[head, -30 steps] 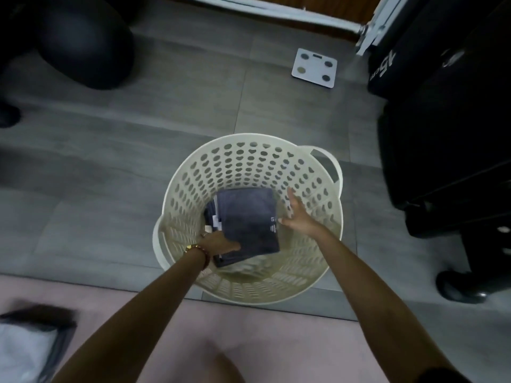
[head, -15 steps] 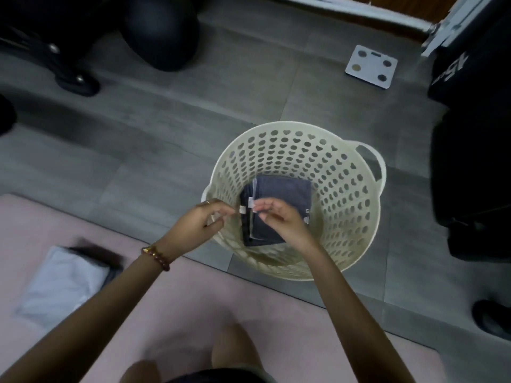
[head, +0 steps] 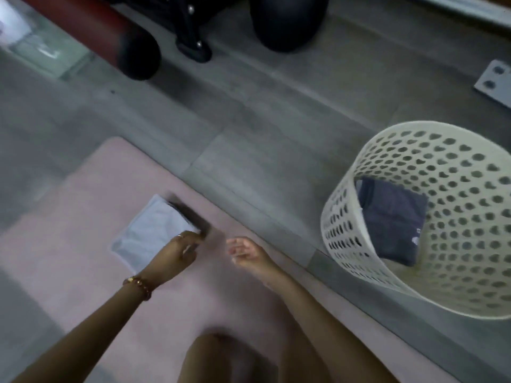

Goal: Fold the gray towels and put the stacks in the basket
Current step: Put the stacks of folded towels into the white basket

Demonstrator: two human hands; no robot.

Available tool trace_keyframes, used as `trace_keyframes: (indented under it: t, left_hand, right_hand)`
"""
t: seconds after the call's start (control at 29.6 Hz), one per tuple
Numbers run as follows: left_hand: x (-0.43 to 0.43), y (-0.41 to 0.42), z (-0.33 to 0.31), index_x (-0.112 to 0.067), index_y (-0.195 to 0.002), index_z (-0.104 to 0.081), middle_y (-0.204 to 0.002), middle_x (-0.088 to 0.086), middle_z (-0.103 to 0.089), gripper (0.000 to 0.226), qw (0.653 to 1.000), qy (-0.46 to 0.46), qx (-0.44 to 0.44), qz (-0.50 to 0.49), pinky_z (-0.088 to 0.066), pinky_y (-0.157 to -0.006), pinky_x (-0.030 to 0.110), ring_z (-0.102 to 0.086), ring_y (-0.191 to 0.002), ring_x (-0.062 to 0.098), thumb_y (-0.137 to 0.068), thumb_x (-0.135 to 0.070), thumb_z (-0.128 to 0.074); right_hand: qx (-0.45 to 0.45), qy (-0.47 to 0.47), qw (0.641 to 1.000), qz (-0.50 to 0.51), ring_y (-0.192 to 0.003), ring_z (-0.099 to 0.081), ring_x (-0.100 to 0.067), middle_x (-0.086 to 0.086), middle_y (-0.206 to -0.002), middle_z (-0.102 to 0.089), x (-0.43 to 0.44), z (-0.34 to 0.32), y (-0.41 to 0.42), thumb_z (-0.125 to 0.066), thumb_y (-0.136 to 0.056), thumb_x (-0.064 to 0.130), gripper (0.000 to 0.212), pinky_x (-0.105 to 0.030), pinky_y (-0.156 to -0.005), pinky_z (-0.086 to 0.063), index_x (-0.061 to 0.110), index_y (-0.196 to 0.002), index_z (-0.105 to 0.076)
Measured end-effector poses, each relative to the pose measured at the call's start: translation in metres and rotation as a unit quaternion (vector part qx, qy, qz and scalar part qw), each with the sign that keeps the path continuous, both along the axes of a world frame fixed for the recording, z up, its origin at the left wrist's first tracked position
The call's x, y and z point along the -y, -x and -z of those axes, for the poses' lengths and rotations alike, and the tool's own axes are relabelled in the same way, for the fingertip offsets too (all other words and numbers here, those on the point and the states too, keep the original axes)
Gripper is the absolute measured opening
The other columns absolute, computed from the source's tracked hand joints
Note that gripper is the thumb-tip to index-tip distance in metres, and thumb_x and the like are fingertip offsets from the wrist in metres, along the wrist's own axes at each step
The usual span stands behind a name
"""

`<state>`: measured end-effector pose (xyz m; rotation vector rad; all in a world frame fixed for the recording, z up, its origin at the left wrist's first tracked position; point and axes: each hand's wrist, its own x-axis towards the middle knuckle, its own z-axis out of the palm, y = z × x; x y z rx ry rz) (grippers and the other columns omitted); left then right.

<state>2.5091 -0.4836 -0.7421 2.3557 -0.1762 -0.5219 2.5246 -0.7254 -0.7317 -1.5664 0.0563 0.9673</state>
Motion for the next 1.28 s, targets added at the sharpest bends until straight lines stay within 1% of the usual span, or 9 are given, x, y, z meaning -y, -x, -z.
trace_keyframes:
  t: [0.14,0.24,0.41,0.47,0.64,0.78,0.98,1.08,1.28]
  left_hand:
    - [-0.102,0.001,0.068,-0.030,-0.112,-0.059,-0.113,0.002,-0.060,0.037,0.994,-0.106,-0.015,-0.031,-0.044,-0.092,0.041,-0.053,-0.111,0.027,-0.075,-0.036,-0.058]
    - [-0.156,-0.004,0.108,-0.037,-0.134,-0.046,-0.143,0.018,-0.033,0.062,0.976,-0.205,-0.047,-0.054,-0.029,-0.102,0.051,-0.027,-0.135,0.035,-0.078,-0.035,-0.072]
    - [-0.228,-0.018,0.179,-0.045,-0.133,-0.033,-0.152,0.016,0.001,0.080,0.971,-0.198,-0.116,-0.071,-0.024,-0.110,0.055,-0.001,-0.144,0.030,-0.067,-0.042,-0.078]
    - [-0.244,-0.022,0.197,-0.044,-0.123,-0.030,-0.148,0.016,-0.007,0.086,0.979,-0.154,-0.113,-0.065,-0.035,-0.106,0.051,-0.017,-0.140,0.036,-0.054,-0.046,-0.081]
    - [-0.258,-0.031,0.212,-0.030,-0.125,-0.037,-0.122,0.005,-0.047,0.091,0.984,-0.133,-0.097,-0.066,-0.039,-0.088,0.025,-0.050,-0.103,0.025,-0.051,-0.038,-0.089]
    - [-0.260,-0.035,0.213,-0.032,-0.116,-0.037,-0.107,-0.001,-0.050,0.080,0.983,-0.129,-0.097,-0.089,-0.033,-0.079,0.022,-0.049,-0.094,0.022,-0.054,-0.041,-0.087]
    - [-0.250,-0.029,0.211,-0.037,-0.113,-0.031,-0.104,0.004,-0.048,0.072,0.977,-0.141,-0.126,-0.104,-0.034,-0.078,0.027,-0.049,-0.089,0.027,-0.061,-0.044,-0.081]
    - [-0.245,-0.022,0.209,-0.037,-0.114,-0.031,-0.106,0.007,-0.048,0.072,0.975,-0.123,-0.139,-0.122,-0.035,-0.078,0.028,-0.051,-0.090,0.029,-0.063,-0.040,-0.081]
    - [-0.181,0.034,0.210,-0.049,-0.118,-0.027,-0.129,0.002,-0.039,0.081,0.971,0.066,-0.158,-0.169,-0.036,-0.097,0.025,-0.041,-0.115,0.019,-0.053,-0.055,-0.075]
  right_hand:
    - [-0.042,0.026,0.997,-0.055,-0.095,-0.051,-0.007,-0.003,-0.108,-0.047,-0.092,0.067,0.006,-0.060,-0.089,0.003,0.058,-0.013,-0.075,-0.044,0.030,-0.134,-0.036]
    - [-0.059,0.037,0.994,-0.082,-0.123,-0.041,-0.020,-0.009,-0.129,-0.036,-0.144,0.118,0.008,-0.065,-0.086,0.006,0.076,-0.023,-0.093,-0.040,0.027,-0.145,-0.023]
    - [0.037,0.070,0.993,-0.088,-0.122,-0.044,-0.021,0.002,-0.131,-0.040,-0.203,0.204,0.018,-0.077,-0.072,0.020,0.087,-0.037,-0.104,-0.041,0.066,-0.123,-0.024]
    - [0.076,0.082,0.992,-0.054,-0.116,-0.052,-0.020,-0.002,-0.130,-0.047,-0.219,0.223,0.028,-0.077,-0.065,0.030,0.091,-0.036,-0.099,-0.046,0.059,-0.131,-0.021]
    - [0.188,0.122,0.971,0.081,-0.118,-0.047,-0.012,0.002,-0.128,-0.043,-0.256,0.232,0.056,-0.064,-0.075,0.002,0.081,-0.015,-0.098,-0.038,0.025,-0.144,-0.028]
    - [0.078,0.103,0.969,0.211,-0.103,-0.045,0.000,-0.002,-0.129,-0.039,-0.294,0.223,0.060,-0.051,-0.074,-0.003,0.081,0.006,-0.077,-0.031,0.033,-0.143,-0.029]
    - [0.079,0.027,0.973,0.214,-0.108,-0.038,0.023,0.005,-0.132,-0.033,-0.281,0.225,0.051,-0.063,-0.072,0.023,0.079,0.002,-0.080,-0.035,0.032,-0.142,-0.026]
    - [0.077,-0.016,0.978,0.191,-0.112,-0.037,0.025,0.027,-0.129,-0.032,-0.269,0.221,0.042,-0.066,-0.073,0.017,0.079,-0.001,-0.084,-0.037,0.031,-0.140,-0.026]
    - [0.099,0.004,0.985,0.141,-0.106,-0.047,0.013,0.018,-0.128,-0.041,-0.187,0.215,0.002,-0.051,-0.068,-0.001,0.071,-0.005,-0.090,-0.037,0.030,-0.130,-0.037]
